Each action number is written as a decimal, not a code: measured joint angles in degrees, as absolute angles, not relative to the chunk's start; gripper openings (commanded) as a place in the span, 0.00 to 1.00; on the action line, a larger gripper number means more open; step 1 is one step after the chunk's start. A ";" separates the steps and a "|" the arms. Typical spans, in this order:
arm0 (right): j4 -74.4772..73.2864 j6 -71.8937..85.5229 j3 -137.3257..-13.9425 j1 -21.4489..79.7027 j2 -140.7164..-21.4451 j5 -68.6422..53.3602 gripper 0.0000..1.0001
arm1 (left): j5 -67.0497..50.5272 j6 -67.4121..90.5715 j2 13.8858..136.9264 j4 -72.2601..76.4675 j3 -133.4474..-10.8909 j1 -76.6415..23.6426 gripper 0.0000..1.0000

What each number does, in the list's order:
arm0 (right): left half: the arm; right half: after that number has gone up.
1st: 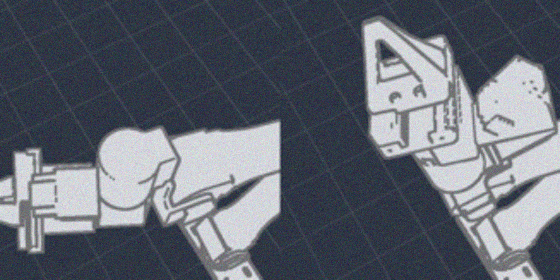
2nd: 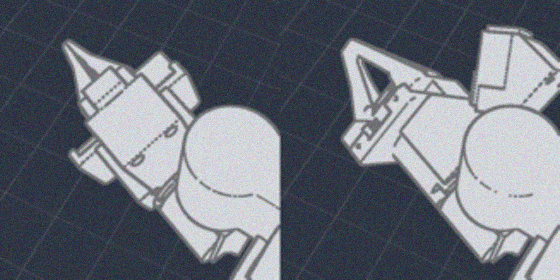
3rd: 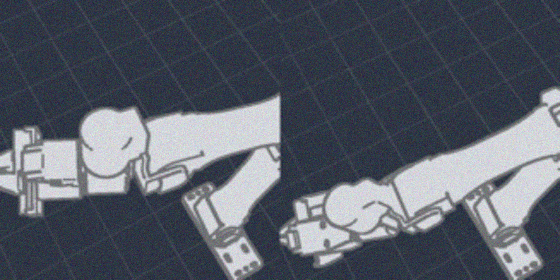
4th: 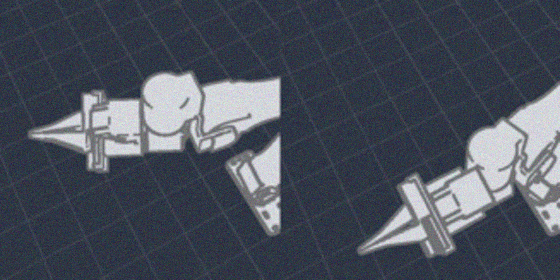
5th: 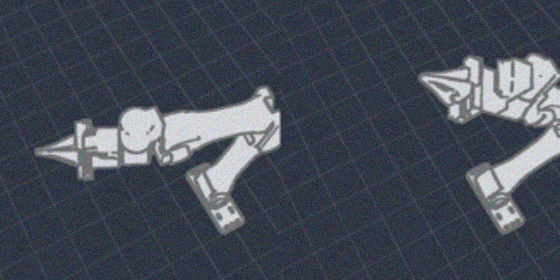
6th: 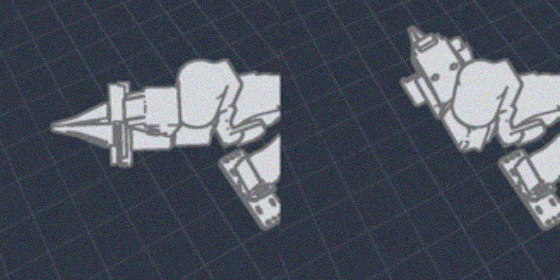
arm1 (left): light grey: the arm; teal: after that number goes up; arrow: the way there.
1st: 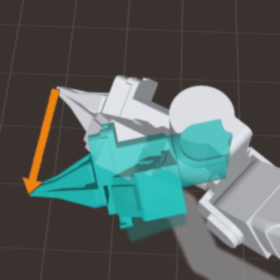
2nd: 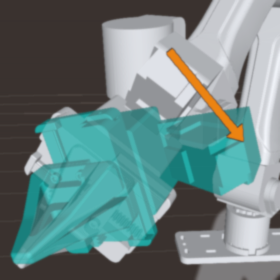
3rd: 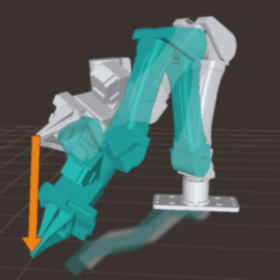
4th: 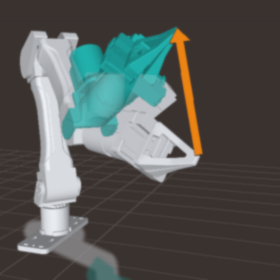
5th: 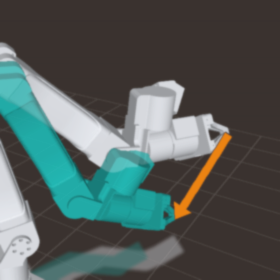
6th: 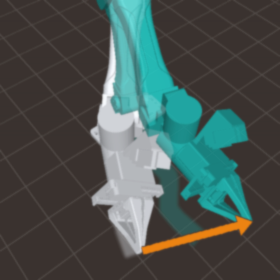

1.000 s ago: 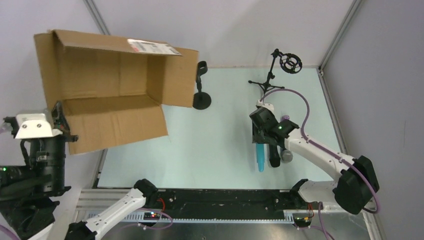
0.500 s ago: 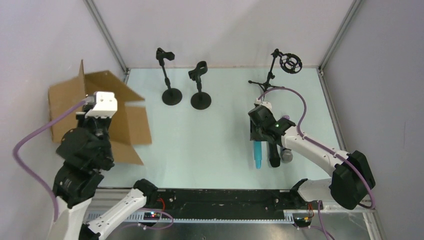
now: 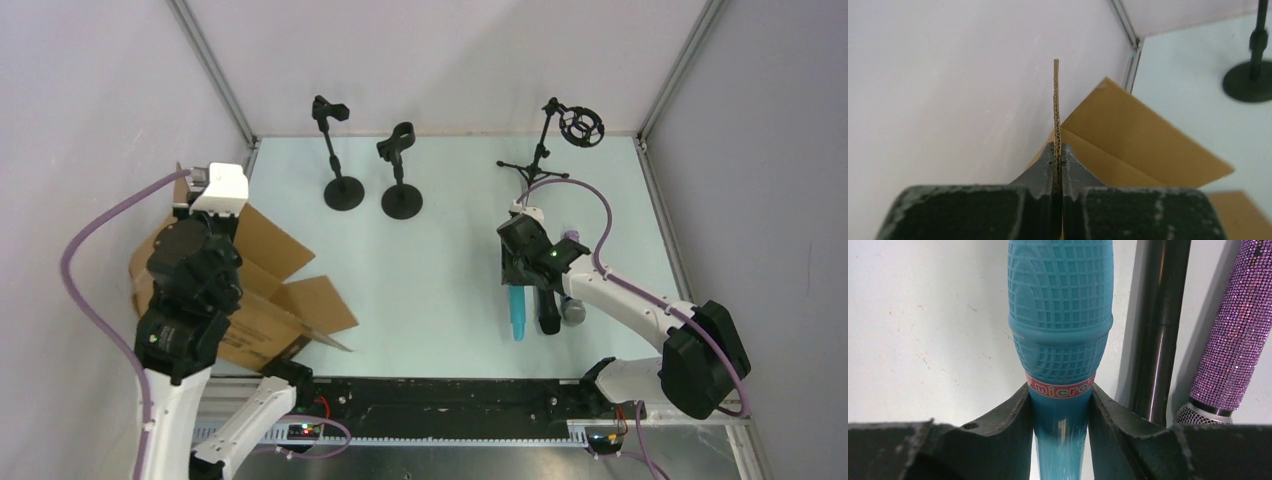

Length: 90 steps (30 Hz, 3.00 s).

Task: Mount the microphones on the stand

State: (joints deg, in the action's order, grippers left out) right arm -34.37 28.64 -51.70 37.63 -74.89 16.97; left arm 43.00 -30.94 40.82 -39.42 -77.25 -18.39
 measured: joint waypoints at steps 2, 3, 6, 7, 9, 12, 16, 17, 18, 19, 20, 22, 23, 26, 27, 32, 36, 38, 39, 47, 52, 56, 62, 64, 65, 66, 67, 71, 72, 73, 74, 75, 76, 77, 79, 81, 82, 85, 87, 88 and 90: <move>-34.28 28.49 -51.33 37.45 -74.89 16.95 0.01 | 40.62 -30.35 40.01 -39.68 -73.28 -15.11 0.04; -34.22 28.45 -51.20 37.32 -74.89 16.93 0.02 | 39.75 -30.48 39.94 -39.62 -71.90 -13.56 0.04; -33.98 28.42 -50.96 36.99 -74.89 16.95 0.02 | 34.02 -31.16 40.01 -36.80 -69.12 -7.70 0.04; -33.93 28.42 -50.89 36.99 -74.89 16.95 0.03 | 32.32 -31.46 40.01 -35.86 -69.04 -6.79 0.04; -33.89 28.42 -50.78 36.86 -74.89 16.95 0.04 | 28.62 -31.46 40.01 -33.45 -69.12 -5.74 0.03; -33.87 28.42 -50.68 36.60 -74.89 16.95 0.06 | 24.21 -31.35 41.21 -32.32 -70.19 -5.58 0.01; -33.69 28.42 -50.26 35.75 -74.81 16.95 0.07 | 20.45 -30.85 45.84 -31.22 -73.03 -5.41 0.00; -33.54 28.42 -50.00 35.46 -74.65 16.95 0.07 | 19.51 -30.83 47.07 -30.89 -73.80 -5.37 0.00; -33.52 28.42 -49.65 35.16 -74.48 16.95 0.07 | 18.65 -30.52 47.94 -30.52 -74.52 -5.32 0.00; -33.56 28.42 -49.41 34.94 -74.32 16.95 0.08 | 18.00 -30.39 48.82 -30.17 -74.89 -5.30 0.00; -33.50 28.42 -49.15 34.68 -74.19 16.93 0.09 | 17.23 -30.37 49.47 -30.00 -75.24 -5.28 0.00; -33.47 28.42 -48.64 34.28 -73.91 16.80 0.09 | 15.99 -30.04 50.17 -29.85 -76.07 -5.28 0.00; -33.47 28.42 -48.40 34.13 -73.80 16.73 0.09 | 15.75 -29.93 50.22 -29.74 -76.47 -5.28 0.00; -33.26 28.42 -47.66 33.76 -73.69 16.40 0.10 | 15.77 -30.17 49.10 -28.38 -76.16 -5.23 0.00; -33.26 28.42 -47.51 33.71 -73.69 16.36 0.12 | 15.77 -30.50 48.49 -27.75 -75.33 -5.21 0.00; -32.71 28.42 -46.72 33.52 -73.60 15.88 0.32 | 16.91 -34.06 42.11 -24.18 -63.59 -3.11 0.04; -32.36 28.42 -46.72 33.45 -73.60 15.70 0.49 | 19.14 -38.70 40.10 -20.10 -56.82 1.45 0.10; -32.27 28.38 -46.72 33.39 -73.58 15.68 0.57 | 20.16 -40.38 40.10 -17.87 -54.57 3.64 0.15; -32.23 28.38 -46.72 33.34 -73.54 15.66 0.63 | 20.88 -41.08 40.23 -16.73 -53.52 4.58 0.17; -32.40 27.94 -46.72 33.15 -70.00 16.23 0.99 | 25.26 -45.25 39.29 -12.49 -46.85 6.52 0.59; -33.39 27.92 -47.27 33.82 -67.42 16.93 0.99 | 24.38 -44.80 36.36 -16.97 -44.73 6.57 0.90; -34.33 28.05 -50.04 37.43 -67.16 17.74 0.99 | 17.72 -43.16 35.38 -29.41 -43.51 6.48 1.00; -34.81 29.19 -55.16 44.07 -68.31 18.15 1.00 | 10.48 -42.22 36.29 -40.32 -42.81 6.46 1.00; -34.81 29.76 -56.31 46.09 -69.12 18.15 1.00 | 8.97 -41.36 36.88 -41.69 -43.64 6.46 1.00; -34.83 30.06 -57.01 47.29 -69.71 18.31 0.99 | 7.92 -40.69 37.45 -42.33 -44.71 6.46 1.00; -34.76 30.30 -57.54 48.31 -70.24 18.35 0.99 | 6.92 -40.07 38.02 -42.78 -45.98 6.46 1.00; -34.79 30.52 -58.35 49.71 -70.98 18.50 0.99 | 5.85 -39.40 38.54 -43.05 -47.40 6.46 1.00; -33.17 31.51 -61.45 54.94 -74.11 17.28 0.98 | 0.80 -38.54 39.33 -42.94 -52.66 6.46 0.99; -32.29 31.55 -62.11 56.05 -74.81 16.73 0.98 | -0.89 -38.85 39.29 -42.85 -53.60 6.46 0.99; -31.55 31.57 -62.72 57.08 -75.48 16.03 0.98 | -3.01 -39.27 38.94 -42.78 -54.41 6.46 0.98; -30.92 31.59 -63.24 57.93 -76.05 15.49 0.98 | -5.80 -40.56 38.46 -42.85 -54.87 6.46 0.98; -30.63 31.64 -63.99 58.81 -76.71 15.03 0.97 | -9.04 -42.19 37.36 -43.03 -54.94 6.46 0.98; -30.41 31.75 -64.60 59.40 -77.21 14.59 0.97 | -12.80 -44.60 35.99 -43.92 -54.85 6.46 0.98; -30.20 31.81 -64.97 59.68 -77.56 14.39 0.97 | -15.97 -46.96 34.30 -44.71 -54.59 6.44 0.98; -30.17 32.08 -65.19 59.66 -77.84 14.15 0.97 | -23.07 -53.47 29.71 -45.67 -52.45 6.44 0.98; -30.44 32.58 -65.08 59.16 -77.87 14.00 0.96 | -29.80 -61.54 24.75 -48.23 -49.87 6.13 0.98; -30.26 32.88 -64.79 58.96 -77.87 13.76 0.96 | -32.42 -65.39 23.86 -49.36 -49.04 5.72 0.98; -29.45 34.11 -62.52 58.61 -77.93 13.02 0.95 | -35.86 -75.77 26.09 -50.81 -46.59 4.19 0.98; -28.67 35.09 -60.14 59.05 -78.70 12.51 0.95 | -36.51 -81.60 29.08 -51.44 -44.75 3.68 0.98; -28.45 35.66 -59.02 59.53 -79.70 12.47 0.95 | -36.67 -85.38 31.03 -51.77 -43.46 3.40 0.98; -28.42 36.53 -57.60 60.51 -82.08 12.45 0.95 | -36.32 -91.22 32.88 -52.10 -41.71 2.42 0.98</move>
